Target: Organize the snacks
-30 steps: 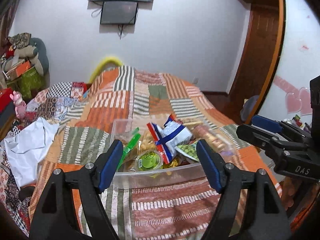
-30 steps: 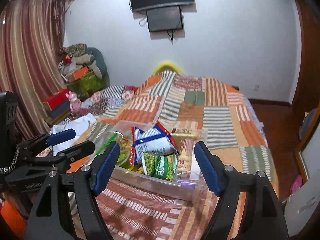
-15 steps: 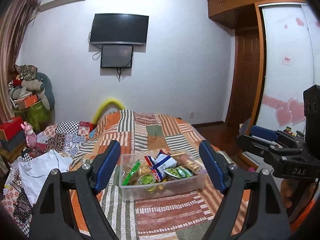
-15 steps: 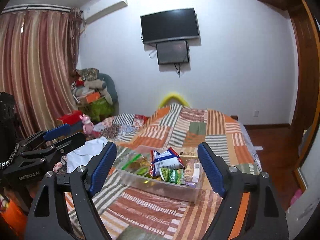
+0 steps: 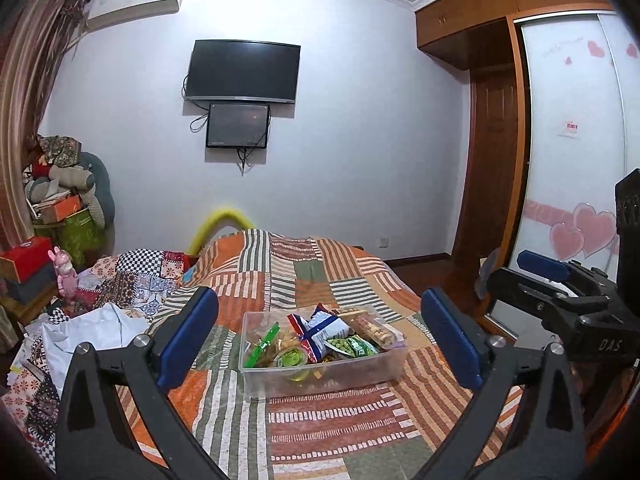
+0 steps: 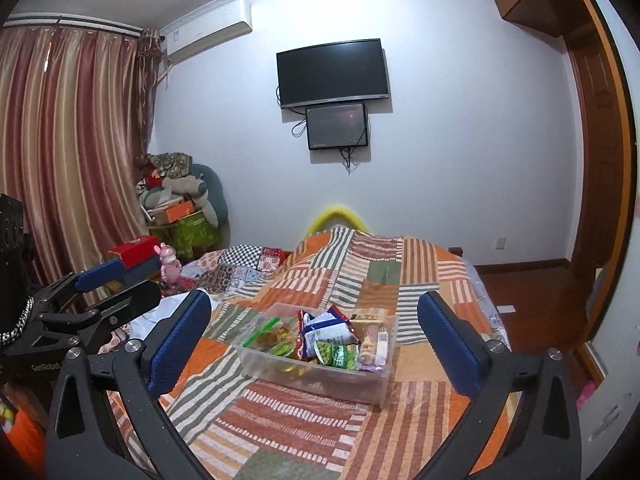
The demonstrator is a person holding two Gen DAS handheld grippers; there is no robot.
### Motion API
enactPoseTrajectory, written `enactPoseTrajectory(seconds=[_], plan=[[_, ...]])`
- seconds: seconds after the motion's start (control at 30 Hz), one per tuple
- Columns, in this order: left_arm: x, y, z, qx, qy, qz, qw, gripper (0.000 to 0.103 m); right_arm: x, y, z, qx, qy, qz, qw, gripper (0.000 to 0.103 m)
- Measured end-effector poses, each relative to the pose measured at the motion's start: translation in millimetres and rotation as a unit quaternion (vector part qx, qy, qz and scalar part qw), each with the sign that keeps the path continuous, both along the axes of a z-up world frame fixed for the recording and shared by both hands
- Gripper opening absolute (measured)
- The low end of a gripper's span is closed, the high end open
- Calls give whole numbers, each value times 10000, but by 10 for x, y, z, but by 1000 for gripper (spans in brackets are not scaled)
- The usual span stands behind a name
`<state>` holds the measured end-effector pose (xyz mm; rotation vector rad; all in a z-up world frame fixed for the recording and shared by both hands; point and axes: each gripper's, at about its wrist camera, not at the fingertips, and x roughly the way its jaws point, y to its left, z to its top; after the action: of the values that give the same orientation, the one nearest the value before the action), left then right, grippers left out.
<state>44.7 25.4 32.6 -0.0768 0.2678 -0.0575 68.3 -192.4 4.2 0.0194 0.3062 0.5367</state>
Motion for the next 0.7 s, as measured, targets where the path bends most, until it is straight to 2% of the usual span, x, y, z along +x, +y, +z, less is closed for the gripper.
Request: enactPoseTrajectory(seconds=[0.7], plan=[[1,20,-56,-17,69,15,10000,103,-9,-13,-30,15,53,13,10000,103]])
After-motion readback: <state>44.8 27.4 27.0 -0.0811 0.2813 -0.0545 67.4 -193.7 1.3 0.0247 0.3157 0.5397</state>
